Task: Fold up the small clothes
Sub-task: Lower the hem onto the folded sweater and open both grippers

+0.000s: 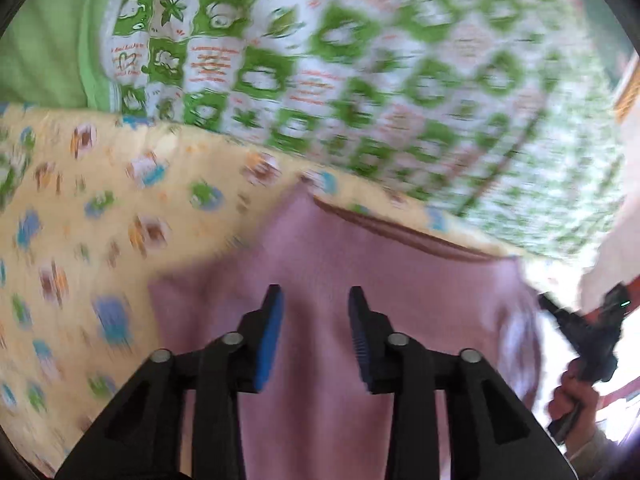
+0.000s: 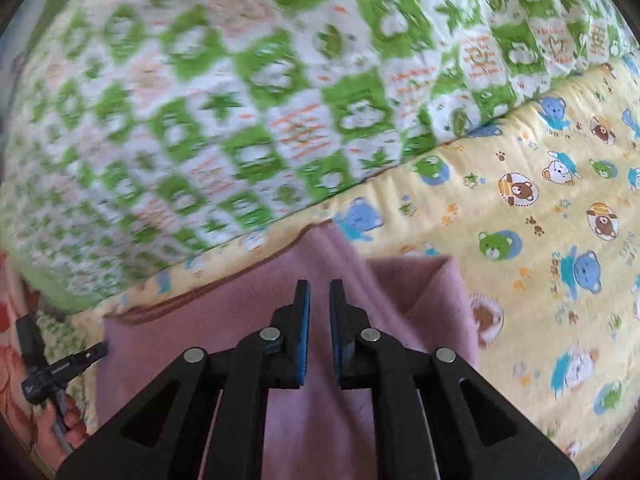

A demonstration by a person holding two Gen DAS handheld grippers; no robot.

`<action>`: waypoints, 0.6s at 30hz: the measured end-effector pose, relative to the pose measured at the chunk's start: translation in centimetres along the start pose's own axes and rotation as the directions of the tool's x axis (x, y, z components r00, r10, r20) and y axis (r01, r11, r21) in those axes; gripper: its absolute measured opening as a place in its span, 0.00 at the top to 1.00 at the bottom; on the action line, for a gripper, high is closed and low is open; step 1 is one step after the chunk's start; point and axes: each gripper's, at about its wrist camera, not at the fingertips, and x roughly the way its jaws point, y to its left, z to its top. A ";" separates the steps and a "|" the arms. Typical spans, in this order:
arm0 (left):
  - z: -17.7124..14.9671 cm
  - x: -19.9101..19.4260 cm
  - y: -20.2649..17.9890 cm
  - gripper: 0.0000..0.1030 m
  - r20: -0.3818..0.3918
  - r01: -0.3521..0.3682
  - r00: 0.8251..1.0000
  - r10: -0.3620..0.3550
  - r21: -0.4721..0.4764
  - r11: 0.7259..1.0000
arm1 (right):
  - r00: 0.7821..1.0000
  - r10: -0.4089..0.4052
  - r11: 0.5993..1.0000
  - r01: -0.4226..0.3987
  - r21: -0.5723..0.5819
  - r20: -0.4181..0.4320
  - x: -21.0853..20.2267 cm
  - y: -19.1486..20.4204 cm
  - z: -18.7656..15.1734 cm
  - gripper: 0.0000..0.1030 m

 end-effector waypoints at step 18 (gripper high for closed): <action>-5.8 -1.2 5.7 0.72 -0.113 -0.156 0.982 0.149 -0.060 0.986 | 0.973 -0.189 0.981 0.192 0.008 -0.129 -6.0 -6.4 -8.0 0.96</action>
